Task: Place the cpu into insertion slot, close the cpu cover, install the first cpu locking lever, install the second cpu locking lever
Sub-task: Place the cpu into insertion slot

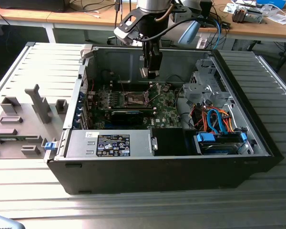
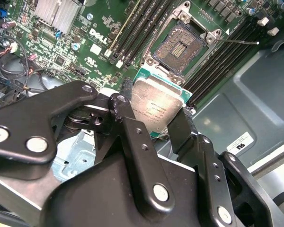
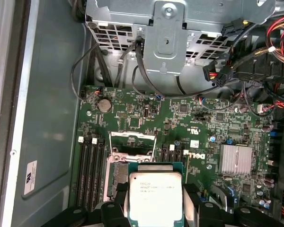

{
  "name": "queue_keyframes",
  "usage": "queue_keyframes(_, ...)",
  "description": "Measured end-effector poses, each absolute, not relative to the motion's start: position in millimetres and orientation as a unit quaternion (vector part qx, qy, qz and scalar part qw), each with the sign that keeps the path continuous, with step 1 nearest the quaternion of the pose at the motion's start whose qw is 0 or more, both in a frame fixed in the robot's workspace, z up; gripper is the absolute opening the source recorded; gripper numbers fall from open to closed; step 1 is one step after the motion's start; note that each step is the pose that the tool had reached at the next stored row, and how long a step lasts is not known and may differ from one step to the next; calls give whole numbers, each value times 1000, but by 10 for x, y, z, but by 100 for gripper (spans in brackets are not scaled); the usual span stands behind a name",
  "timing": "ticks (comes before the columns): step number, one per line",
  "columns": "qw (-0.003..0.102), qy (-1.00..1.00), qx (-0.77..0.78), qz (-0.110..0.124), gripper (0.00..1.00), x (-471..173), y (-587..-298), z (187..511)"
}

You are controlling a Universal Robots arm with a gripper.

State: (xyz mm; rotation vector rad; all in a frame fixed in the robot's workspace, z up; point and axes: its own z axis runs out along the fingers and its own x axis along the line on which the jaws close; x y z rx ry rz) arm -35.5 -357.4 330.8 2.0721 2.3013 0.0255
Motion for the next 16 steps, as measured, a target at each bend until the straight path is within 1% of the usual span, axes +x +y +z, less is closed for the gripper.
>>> queue_keyframes(16,22,737,675,8,54,-355,-3574,3308)
